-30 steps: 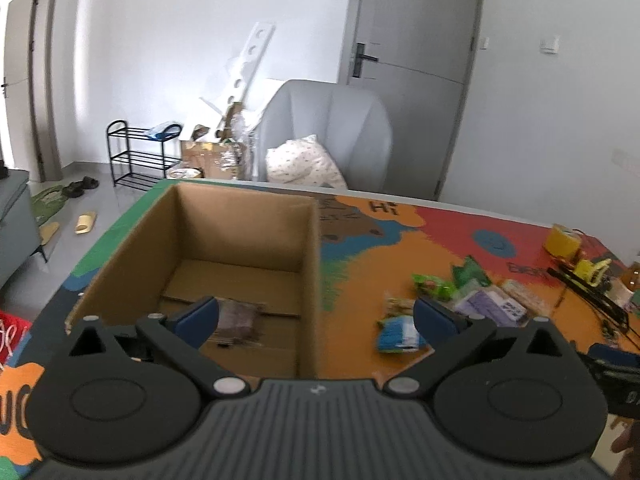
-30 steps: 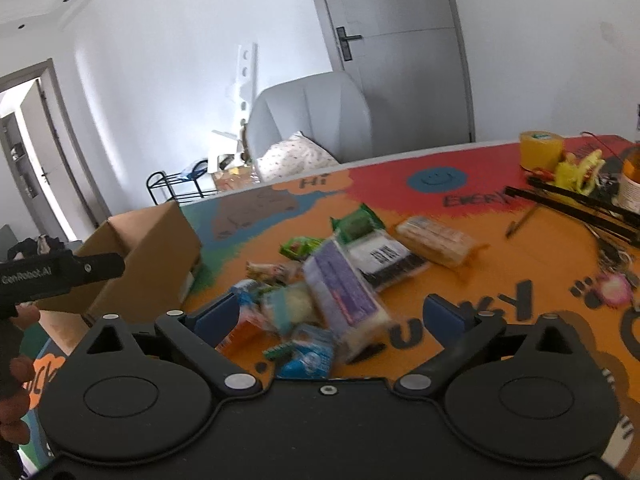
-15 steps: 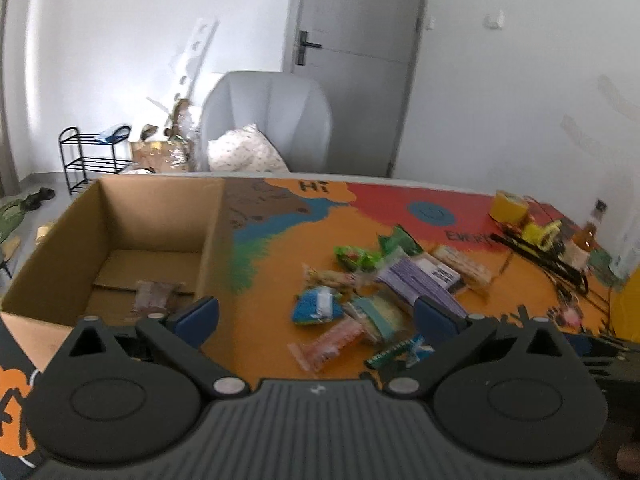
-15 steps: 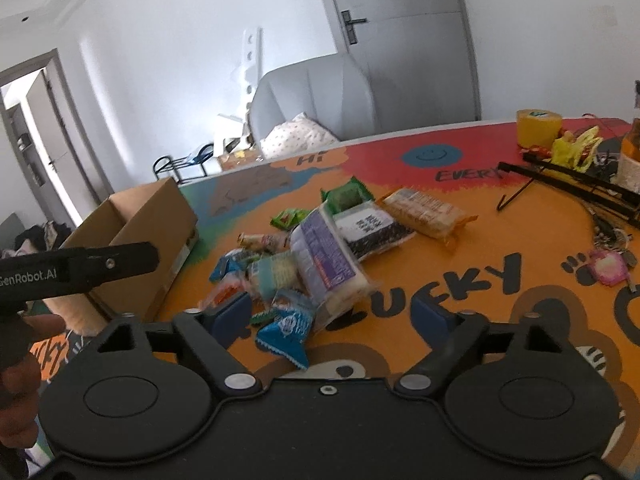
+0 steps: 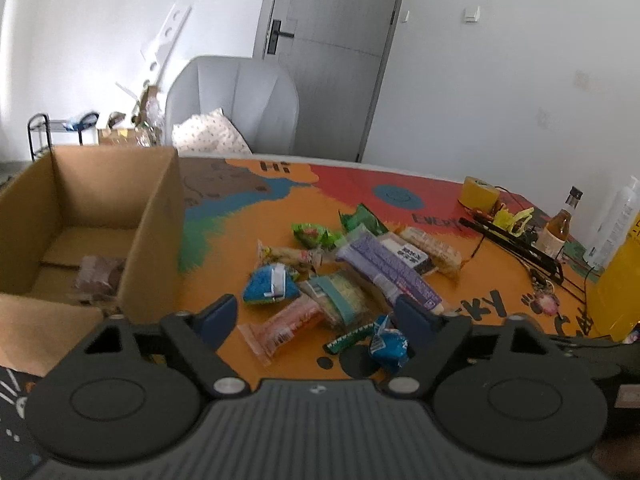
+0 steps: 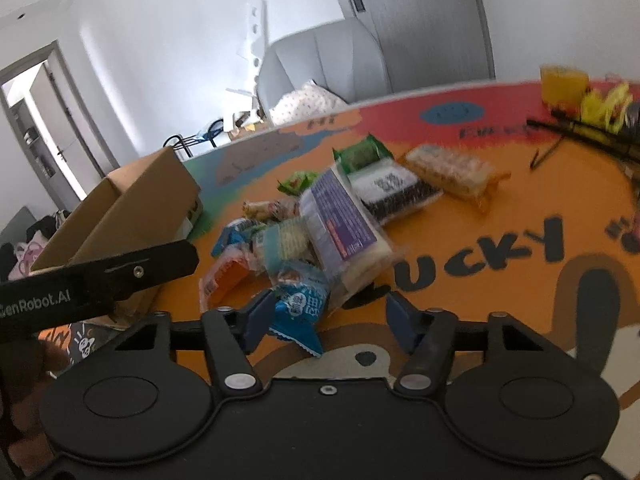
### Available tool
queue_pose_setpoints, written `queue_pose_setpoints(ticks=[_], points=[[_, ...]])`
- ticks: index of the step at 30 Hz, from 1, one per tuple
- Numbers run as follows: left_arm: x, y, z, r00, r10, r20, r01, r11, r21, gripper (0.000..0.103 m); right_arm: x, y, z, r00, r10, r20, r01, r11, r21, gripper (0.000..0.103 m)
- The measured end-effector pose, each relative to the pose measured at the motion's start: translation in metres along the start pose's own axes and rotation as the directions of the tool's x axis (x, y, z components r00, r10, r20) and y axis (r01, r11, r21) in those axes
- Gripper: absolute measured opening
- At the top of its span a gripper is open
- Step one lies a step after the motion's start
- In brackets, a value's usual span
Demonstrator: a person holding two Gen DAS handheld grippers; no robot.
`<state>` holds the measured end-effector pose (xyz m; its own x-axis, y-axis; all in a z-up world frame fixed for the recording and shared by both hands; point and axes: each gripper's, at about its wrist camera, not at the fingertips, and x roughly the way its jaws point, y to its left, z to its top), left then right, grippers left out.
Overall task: Organize snacks
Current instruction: 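Return both tools to the pile and grasp the blue chip bag with the right tool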
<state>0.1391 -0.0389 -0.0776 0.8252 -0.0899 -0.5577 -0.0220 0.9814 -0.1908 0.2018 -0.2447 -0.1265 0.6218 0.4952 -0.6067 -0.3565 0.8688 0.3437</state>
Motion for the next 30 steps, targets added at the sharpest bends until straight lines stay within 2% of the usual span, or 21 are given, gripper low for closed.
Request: queue_pose_setpoints(ticks=[4,9,14,17,22,24,26,30], points=[[0.011,0.004,-0.006,1.0,-0.008,-0.028,0.008,1.0,-0.003,0.07,0.011,-0.002,-0.001,1.0,0.001,-0.011,-0.001,1.0,0.022,0.058],[0.022,0.006,-0.008,0.999,-0.018,-0.042,0.018,1.0,-0.004,0.069,0.015,0.0,0.004,1.0,-0.004,-0.004,0.004,1.0,0.022,0.058],[0.027,0.008,-0.005,0.999,-0.038,-0.039,0.037,0.999,-0.028,0.066,0.013,-0.001,0.009,1.0,0.025,0.011,-0.026,0.999,0.048,0.059],[0.022,0.01,-0.001,0.999,-0.037,-0.019,0.036,0.998,-0.043,0.065,0.016,0.001,0.01,0.999,0.03,0.017,-0.031,0.997,0.064,0.064],[0.016,0.014,0.004,1.0,-0.027,0.004,0.027,0.997,-0.074,0.057,0.022,0.011,0.006,0.999,0.046,0.006,-0.046,0.998,0.038,0.082],[0.014,0.016,0.005,1.0,-0.021,0.011,0.022,0.997,-0.08,0.055,0.024,0.018,0.005,1.0,0.03,0.006,-0.03,1.0,0.005,0.086],[0.015,0.018,0.005,1.0,-0.017,0.01,0.017,0.997,-0.082,0.053,0.03,0.022,0.005,1.0,-0.013,0.001,0.013,1.0,-0.026,0.086],[0.021,0.02,0.003,1.0,-0.019,-0.007,0.019,0.996,-0.086,0.053,0.031,0.024,0.003,0.998,-0.064,0.012,0.065,0.996,-0.057,0.079]])
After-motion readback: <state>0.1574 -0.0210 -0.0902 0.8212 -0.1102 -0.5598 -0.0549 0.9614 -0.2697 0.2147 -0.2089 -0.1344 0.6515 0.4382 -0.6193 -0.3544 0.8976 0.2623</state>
